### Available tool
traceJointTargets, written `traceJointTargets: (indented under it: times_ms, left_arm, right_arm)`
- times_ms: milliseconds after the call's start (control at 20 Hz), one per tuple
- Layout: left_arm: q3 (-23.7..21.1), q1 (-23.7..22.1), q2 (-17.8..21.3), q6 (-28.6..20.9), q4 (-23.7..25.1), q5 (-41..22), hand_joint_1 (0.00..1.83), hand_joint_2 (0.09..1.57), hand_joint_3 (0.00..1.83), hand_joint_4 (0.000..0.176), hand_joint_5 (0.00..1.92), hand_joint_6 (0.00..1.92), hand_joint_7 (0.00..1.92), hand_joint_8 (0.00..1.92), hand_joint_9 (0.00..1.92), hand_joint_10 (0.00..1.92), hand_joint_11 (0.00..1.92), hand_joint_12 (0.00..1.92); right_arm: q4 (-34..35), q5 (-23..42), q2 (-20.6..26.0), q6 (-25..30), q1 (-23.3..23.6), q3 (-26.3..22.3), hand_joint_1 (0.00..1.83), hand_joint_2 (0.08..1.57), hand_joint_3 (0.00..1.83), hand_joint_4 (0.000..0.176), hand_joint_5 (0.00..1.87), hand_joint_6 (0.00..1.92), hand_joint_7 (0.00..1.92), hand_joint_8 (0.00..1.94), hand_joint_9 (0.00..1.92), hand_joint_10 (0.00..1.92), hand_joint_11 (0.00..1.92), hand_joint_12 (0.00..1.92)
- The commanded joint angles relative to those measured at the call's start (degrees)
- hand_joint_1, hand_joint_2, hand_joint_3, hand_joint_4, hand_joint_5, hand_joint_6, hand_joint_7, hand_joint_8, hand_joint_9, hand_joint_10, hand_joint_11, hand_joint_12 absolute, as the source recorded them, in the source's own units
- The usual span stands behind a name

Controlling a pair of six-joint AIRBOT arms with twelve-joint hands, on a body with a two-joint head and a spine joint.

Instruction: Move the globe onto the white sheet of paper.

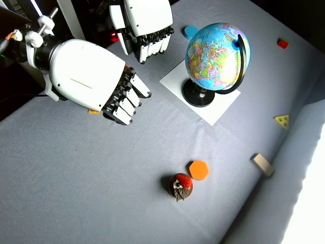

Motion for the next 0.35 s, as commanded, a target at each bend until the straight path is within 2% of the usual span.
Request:
traceJointTargets:
  times_ms: [0,200,250,300]
  left_arm:
    - [0.0,-0.3,-0.2,-0.2,3.4,0.4,0.77,1.44,0.0,0.0,0.91,1.79,1.09,1.88,1.1,1.92,1.01,1.92]
    - [0.1,-0.1,-0.2,-0.6,4.2,1.7,0.82,1.42,0.0,0.0,0.91,1.78,1.09,1.88,1.12,1.92,1.01,1.92]
    - [0.2,0.0,-0.2,-1.0,4.7,1.9,0.94,1.38,0.0,0.0,0.67,1.67,1.08,1.88,1.1,1.92,0.99,1.92]
    - [0.3,0.0,-0.2,-1.2,4.8,2.1,0.97,1.37,0.0,0.0,0.62,1.65,1.07,1.88,1.09,1.92,0.98,1.92]
  right_arm:
    - [-6.9,-4.2,0.3,2.0,0.0,-0.2,0.96,0.91,0.97,0.0,0.68,1.85,1.06,1.83,1.07,1.92,1.06,1.92]
    - [-9.1,-4.7,0.3,3.1,-0.8,-0.2,0.95,0.91,1.0,0.0,0.68,1.88,1.06,1.91,1.07,1.92,1.07,1.92]
    - [-9.1,-4.8,0.3,3.1,-0.8,-0.2,0.95,0.91,1.0,0.0,0.68,1.88,1.06,1.91,1.07,1.92,1.07,1.92]
    - [-9.1,-4.8,0.3,3.1,-0.8,-0.2,0.95,0.91,1.0,0.0,0.68,1.88,1.06,1.9,1.08,1.92,1.07,1.92]
